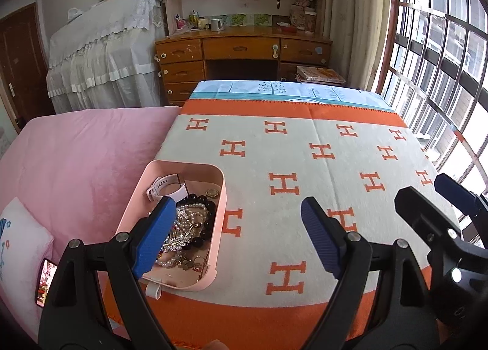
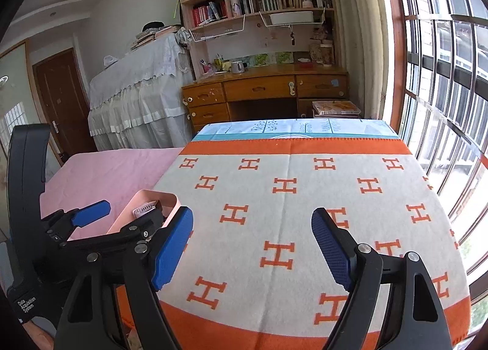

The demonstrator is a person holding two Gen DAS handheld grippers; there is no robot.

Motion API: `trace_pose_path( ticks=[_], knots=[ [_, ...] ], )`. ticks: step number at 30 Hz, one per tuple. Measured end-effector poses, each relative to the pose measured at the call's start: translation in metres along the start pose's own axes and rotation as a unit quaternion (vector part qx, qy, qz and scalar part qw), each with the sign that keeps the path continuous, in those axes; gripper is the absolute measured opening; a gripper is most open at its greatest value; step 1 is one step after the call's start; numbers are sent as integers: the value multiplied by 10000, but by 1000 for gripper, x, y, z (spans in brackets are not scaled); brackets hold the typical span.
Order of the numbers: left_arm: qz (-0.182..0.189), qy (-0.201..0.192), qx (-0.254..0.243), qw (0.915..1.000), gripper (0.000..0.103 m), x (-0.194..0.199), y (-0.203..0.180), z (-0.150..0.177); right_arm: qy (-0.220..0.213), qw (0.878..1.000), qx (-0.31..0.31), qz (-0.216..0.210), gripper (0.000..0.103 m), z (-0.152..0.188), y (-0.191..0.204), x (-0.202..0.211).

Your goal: Organize jewelry

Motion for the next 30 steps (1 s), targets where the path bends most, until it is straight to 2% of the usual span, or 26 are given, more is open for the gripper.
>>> trace_pose_path(
  ticks=[30],
  knots=[
    [-65, -13, 80, 9999, 83, -3, 3, 5, 177, 9997, -138, -79, 81, 14, 4, -16]
  ],
)
Point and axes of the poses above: each gripper's, at about its wrist camera, not at the fingertips, and x roughly against the way its jaws point, y to its left, z to its underside, the point moved 8 cm from there along -x, roughly the way its jaws point, and after that the axes turned 2 degrees about y, right-handed, at the moved point
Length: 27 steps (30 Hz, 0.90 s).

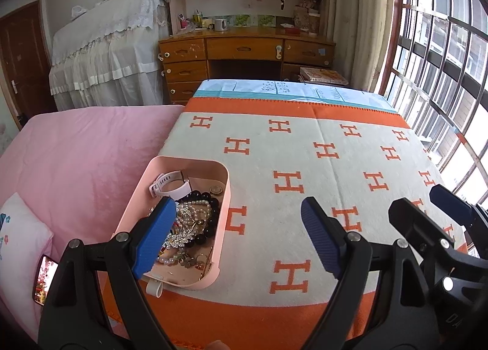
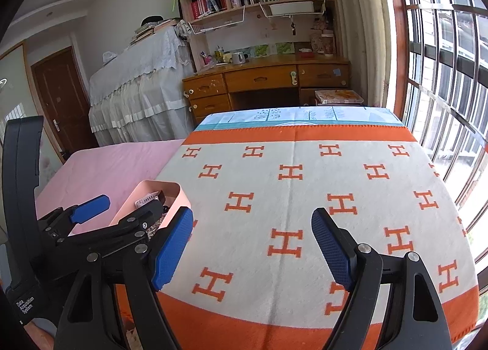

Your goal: Organize jewelry

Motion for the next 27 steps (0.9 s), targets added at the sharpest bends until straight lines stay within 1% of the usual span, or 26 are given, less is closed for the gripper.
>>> trace_pose_path(
  ticks=[27],
  knots=[
    [19, -35, 5, 10000, 82, 2, 0, 1, -41, 10000, 16, 28, 81, 1, -1, -2]
  ],
)
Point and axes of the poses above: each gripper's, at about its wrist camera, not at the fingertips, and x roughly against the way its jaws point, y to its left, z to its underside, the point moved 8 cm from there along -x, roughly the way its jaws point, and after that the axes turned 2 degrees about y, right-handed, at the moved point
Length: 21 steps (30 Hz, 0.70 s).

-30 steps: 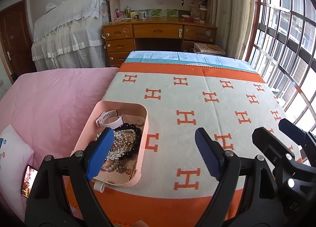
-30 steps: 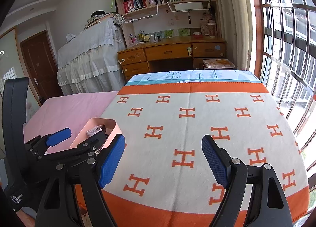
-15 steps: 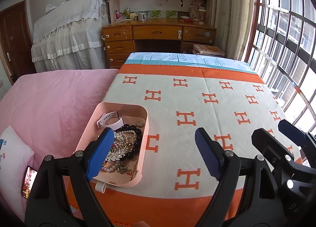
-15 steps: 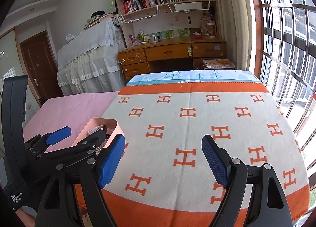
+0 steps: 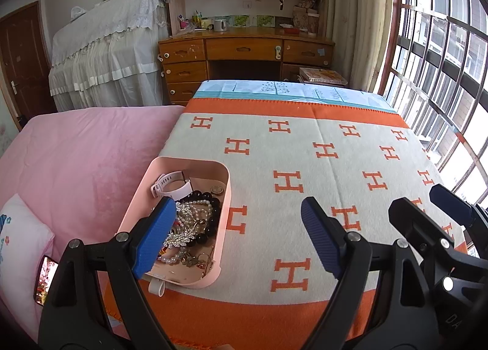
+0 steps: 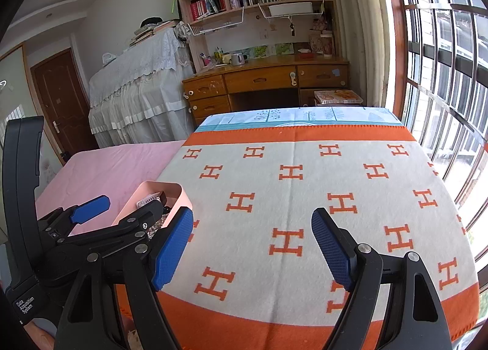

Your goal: Organize jewelry

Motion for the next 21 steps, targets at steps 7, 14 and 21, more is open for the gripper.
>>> trace_pose_path(
  ticks=[7, 14, 21],
  knots=[
    [-8, 10, 4, 10000, 82, 0, 1, 1, 10, 10000, -12, -2, 81, 1, 0, -1],
    [-18, 14, 3, 10000, 82, -1, 2, 2, 13, 10000, -12, -2, 81, 0, -1, 0],
    [-32, 36, 11, 10000, 82, -1, 5, 5, 24, 10000, -15, 6, 81, 1, 1, -1]
  ],
)
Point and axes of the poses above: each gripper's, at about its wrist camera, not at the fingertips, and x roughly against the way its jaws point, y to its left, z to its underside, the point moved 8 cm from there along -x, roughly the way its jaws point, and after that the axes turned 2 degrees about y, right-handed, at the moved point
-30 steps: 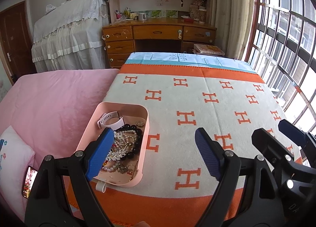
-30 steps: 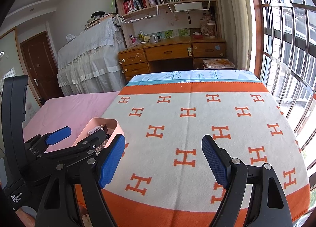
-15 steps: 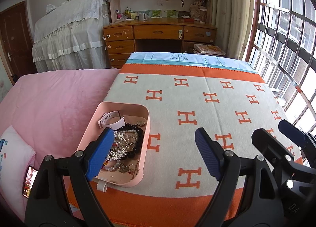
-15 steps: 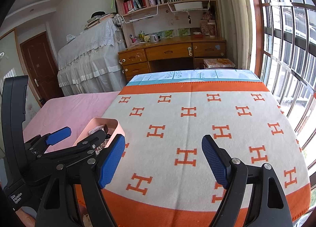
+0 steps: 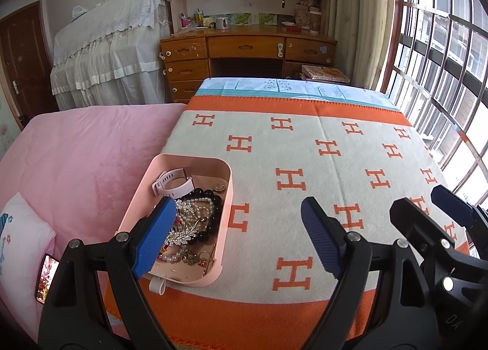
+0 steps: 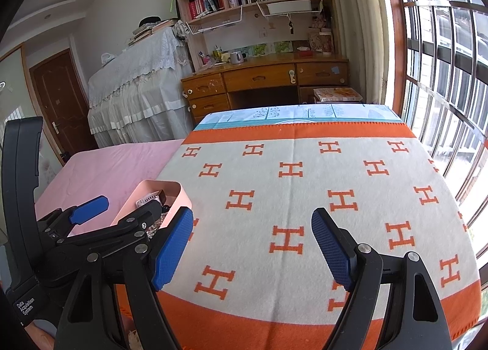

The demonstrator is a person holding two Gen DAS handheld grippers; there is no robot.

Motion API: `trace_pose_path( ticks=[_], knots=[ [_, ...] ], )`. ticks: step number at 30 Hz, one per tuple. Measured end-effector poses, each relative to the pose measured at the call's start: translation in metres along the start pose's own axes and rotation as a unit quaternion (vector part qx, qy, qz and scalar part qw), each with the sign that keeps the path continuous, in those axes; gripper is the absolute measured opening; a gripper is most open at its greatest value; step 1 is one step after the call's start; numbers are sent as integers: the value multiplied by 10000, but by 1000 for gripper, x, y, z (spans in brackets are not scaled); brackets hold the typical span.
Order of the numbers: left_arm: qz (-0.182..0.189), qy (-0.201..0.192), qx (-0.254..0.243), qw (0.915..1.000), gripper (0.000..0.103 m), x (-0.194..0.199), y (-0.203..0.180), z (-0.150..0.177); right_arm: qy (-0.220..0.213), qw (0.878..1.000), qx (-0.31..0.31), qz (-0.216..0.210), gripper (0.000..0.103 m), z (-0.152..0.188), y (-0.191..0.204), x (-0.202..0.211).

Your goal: Organize jewelry

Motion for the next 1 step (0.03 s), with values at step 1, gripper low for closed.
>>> trace_pose_path(
  ticks=[1],
  knots=[
    [-5, -9, -3, 10000, 82, 0, -1, -1, -2, 10000, 0, 3, 81, 1, 1, -1]
  ],
)
Point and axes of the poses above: each gripper's, at about its wrist camera, not at the fingertips, and x roughly against the way its jaws point, y to its left, z to its underside, the point moved 8 cm from there along -x, roughly the way its jaws point, and after that the axes turned 2 degrees about y, right-handed, at the moved point
